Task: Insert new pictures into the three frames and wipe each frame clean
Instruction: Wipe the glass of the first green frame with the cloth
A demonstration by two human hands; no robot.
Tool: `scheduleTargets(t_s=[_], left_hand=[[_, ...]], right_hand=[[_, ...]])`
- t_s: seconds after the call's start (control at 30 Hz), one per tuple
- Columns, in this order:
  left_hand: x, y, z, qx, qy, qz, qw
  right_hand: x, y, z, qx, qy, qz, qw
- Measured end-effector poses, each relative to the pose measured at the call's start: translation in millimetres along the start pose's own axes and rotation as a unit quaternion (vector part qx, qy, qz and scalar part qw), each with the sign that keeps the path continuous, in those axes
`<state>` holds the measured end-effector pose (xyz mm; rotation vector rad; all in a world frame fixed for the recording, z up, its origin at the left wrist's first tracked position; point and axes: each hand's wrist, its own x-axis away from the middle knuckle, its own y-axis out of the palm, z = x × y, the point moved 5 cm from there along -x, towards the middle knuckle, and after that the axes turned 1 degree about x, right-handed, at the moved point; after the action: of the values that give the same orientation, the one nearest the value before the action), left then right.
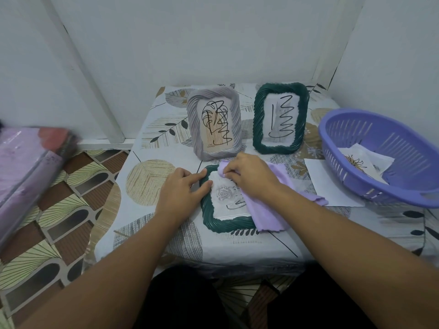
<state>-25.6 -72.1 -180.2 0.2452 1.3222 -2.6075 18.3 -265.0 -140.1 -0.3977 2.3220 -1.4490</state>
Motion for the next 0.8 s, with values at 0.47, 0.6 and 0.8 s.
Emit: scheduleTargets(t_s=[0.47, 0.6, 0.8], left_hand=[[-0.1, -0.6, 1.1, -0.007, 0.004, 0.0, 1.0], [0.9, -0.9, 1.3, -0.007, 0.001, 0.001, 1.0], [0.7, -0.7, 1.5, -0.008, 0.003, -0.003, 1.0]], right_hand=[[0.4, -6.9, 6.6, -0.016, 0.007, 0.002, 1.0], [-5.9, -4.3, 0.5, -0.01, 0.026, 0.009, 1.0], [1.4, -11.1, 10.6, 0.001, 0.021, -0.002, 1.0]])
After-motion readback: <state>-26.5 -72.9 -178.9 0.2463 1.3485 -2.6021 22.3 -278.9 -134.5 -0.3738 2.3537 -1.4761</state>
